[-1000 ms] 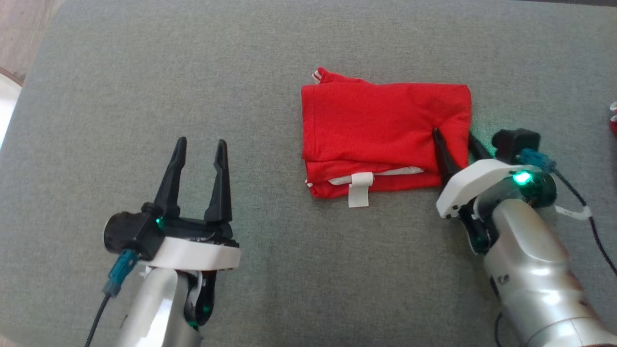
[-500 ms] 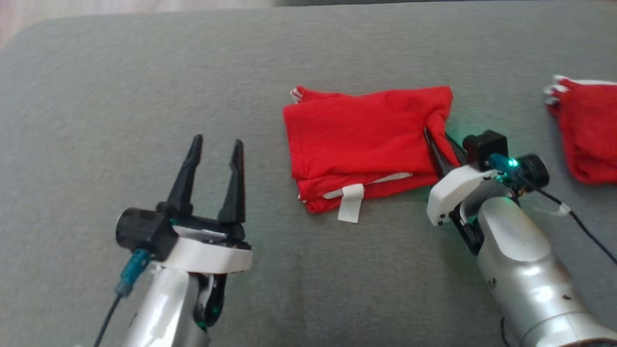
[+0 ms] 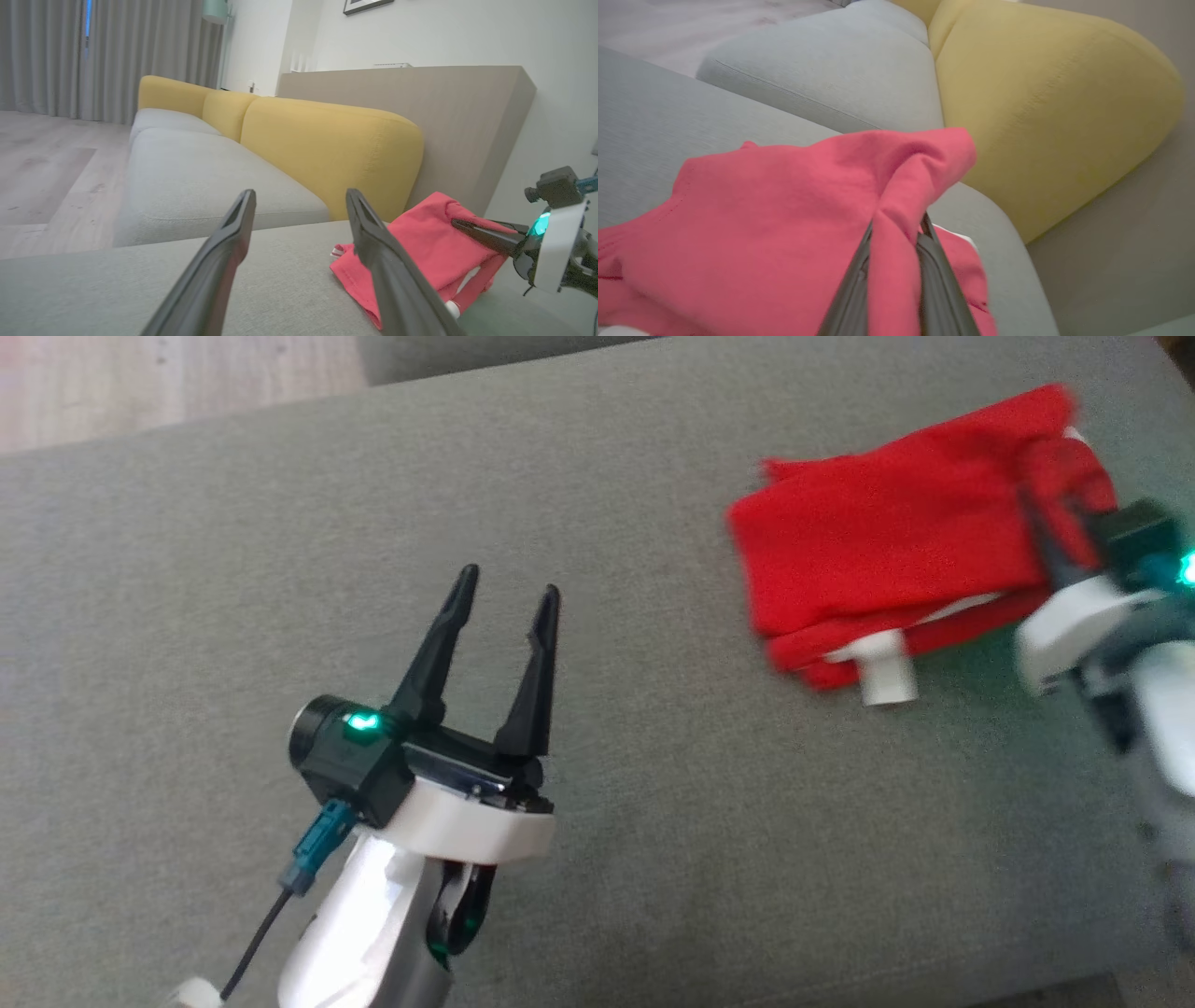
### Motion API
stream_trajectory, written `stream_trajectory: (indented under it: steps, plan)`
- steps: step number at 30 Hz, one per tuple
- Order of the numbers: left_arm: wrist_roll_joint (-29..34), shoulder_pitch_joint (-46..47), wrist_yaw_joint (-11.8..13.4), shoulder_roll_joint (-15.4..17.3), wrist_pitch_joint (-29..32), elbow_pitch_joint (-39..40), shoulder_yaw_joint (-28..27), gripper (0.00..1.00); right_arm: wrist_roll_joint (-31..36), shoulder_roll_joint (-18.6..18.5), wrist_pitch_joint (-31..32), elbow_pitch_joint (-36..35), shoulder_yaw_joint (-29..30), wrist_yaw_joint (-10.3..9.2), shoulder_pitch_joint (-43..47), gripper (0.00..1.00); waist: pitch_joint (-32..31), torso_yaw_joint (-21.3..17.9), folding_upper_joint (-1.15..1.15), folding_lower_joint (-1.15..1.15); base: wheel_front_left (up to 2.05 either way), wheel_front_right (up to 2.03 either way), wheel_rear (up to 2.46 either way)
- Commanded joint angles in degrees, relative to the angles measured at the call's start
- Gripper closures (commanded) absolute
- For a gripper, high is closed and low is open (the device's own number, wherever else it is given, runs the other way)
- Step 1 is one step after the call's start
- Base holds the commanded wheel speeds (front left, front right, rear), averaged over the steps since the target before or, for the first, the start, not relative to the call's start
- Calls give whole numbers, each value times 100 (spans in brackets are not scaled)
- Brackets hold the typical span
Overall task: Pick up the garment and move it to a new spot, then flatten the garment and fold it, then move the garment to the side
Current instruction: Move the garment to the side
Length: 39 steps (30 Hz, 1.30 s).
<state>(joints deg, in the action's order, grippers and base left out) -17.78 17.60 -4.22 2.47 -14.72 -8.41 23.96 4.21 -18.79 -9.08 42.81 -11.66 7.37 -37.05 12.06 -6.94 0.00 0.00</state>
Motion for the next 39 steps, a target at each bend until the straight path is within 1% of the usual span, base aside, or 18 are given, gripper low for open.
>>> stream_trajectory:
  steps: [1,4,5,8,12,17,24,25,26,29,33,39]
  plan:
    - [-45,253,51,41,-28,251,-105,0,-135,-380,103,-337,-95,12,-174,100,111,-109,0,0,0,0,0]
    - [-29,320,56,41,-28,279,-86,0,-332,-849,257,-468,-47,12,-159,100,222,-134,0,0,0,0,0]
    - [-29,320,56,41,-28,279,-86,0,-332,-849,257,-468,-47,12,-159,100,222,-134,0,0,0,0,0]
    - [-12,377,33,41,-28,277,-109,0,-461,-1182,369,-478,65,12,-188,100,348,-123,0,0,0,0,0]
    - [24,444,-18,41,-28,231,-154,0,-505,-1434,468,-309,304,12,-232,100,530,-36,0,0,0,0,0]
    - [71,497,-73,41,-28,188,-277,0,-537,-1416,492,-40,811,12,-260,100,725,118,0,0,0,0,0]
    - [136,542,-145,41,-28,150,-506,0,-441,-1229,647,260,1210,12,-279,100,888,282,0,0,0,0,0]
    - [143,541,-154,41,-28,148,-534,0,-435,-1191,648,281,1280,12,-288,35,889,293,0,0,0,0,0]
    - [148,537,-162,41,-28,147,-558,0,-433,-1151,681,318,1353,12,-292,0,883,302,0,0,0,0,0]
    - [150,518,-179,41,-28,133,-641,0,-336,-1061,674,327,1486,12,-297,0,817,309,0,0,0,0,0]
    - [139,446,-192,41,-28,124,-767,0,-166,-926,604,180,1668,12,-337,0,577,299,0,0,0,0,0]
    - [105,273,-138,41,-28,135,-1004,0,-214,-613,441,-191,1609,12,-387,0,110,333,0,0,0,0,0]
